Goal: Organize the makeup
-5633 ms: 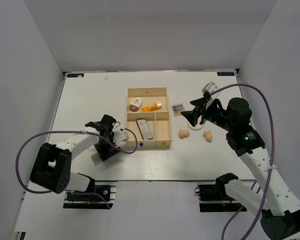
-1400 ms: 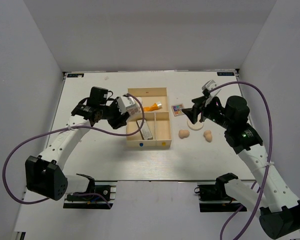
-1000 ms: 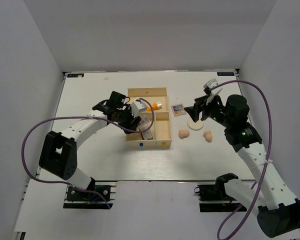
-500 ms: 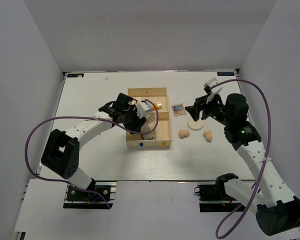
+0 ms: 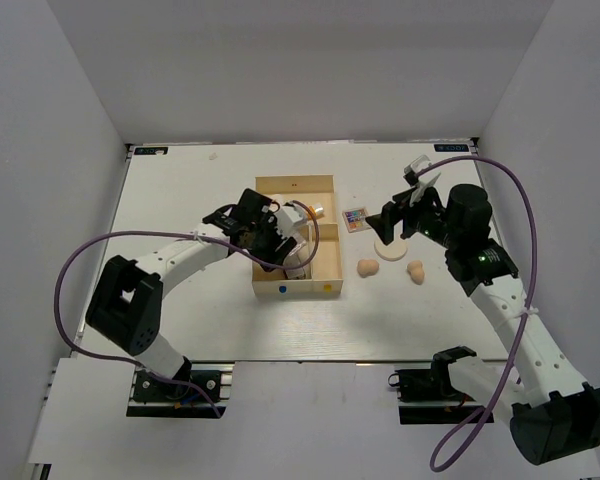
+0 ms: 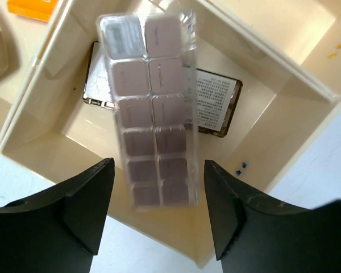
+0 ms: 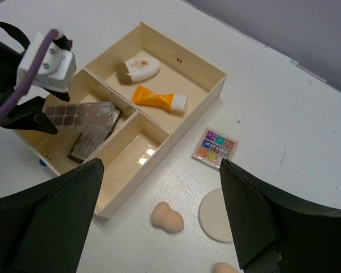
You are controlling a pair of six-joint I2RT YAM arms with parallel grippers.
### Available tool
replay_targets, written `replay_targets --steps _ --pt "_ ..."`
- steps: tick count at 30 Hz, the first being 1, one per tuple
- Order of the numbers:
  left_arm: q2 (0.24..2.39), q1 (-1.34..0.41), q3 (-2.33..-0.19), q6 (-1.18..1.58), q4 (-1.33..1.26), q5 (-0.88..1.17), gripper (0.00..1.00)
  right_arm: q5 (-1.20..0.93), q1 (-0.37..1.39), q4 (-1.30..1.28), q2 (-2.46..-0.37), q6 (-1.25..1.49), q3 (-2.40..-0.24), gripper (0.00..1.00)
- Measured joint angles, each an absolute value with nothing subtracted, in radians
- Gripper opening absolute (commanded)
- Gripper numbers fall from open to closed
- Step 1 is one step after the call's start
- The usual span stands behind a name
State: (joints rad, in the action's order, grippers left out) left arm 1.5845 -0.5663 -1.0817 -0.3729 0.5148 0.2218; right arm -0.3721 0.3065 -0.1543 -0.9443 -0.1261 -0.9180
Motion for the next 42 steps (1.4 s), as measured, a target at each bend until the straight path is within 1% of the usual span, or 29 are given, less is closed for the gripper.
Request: replay_targets --steps 2,4,11,15,19,23,27,30,35,42 --pt "1.57 -0.566 -1.082 -0.363 0.514 0.222 0.78 -0.374 0.305 -0.154 -0.956 -0.132 -0.918 0.89" --pt "1.55 -0.566 -1.082 -0.352 0.509 0.224 0.86 -0.373 0.303 -0.155 -0.971 -0.138 -0.918 0.89" --pt "1.483 -0.566 -1.082 -0.31 0.474 0.251 0.92 -0.364 0.303 -0.157 -1.033 -0.146 -0.918 0.89" --pt "1.436 -0.566 -1.081 -0.241 0.466 0.245 0.98 -0.345 0.303 -0.156 -1.077 -0.157 -0.922 0.89" --pt "1.282 -0.566 -1.047 -0.101 0.43 0.195 0.98 -0.308 0.303 -0.166 -1.216 -0.17 -0.974 0.89" --pt "1.061 -0.564 -0.951 0.055 0.365 0.097 0.98 -0.259 0.303 -0.187 -1.409 -0.17 -1.075 0.89" --pt "0.863 -0.564 -0.816 0.15 0.286 -0.01 0.98 -0.213 0.303 -0.233 -1.615 -0.167 -1.228 0.89" --pt "0.757 -0.565 -0.73 0.181 0.247 -0.057 0.98 -0.185 0.303 -0.264 -1.77 -0.162 -1.358 0.89" --pt "0.696 -0.565 -0.694 0.196 0.208 -0.089 0.98 -0.15 0.304 -0.315 -1.96 -0.154 -1.51 0.89" --pt "0.695 -0.565 -0.694 0.208 0.193 -0.09 0.98 -0.106 0.309 -0.359 -2.061 -0.142 -1.538 0.89"
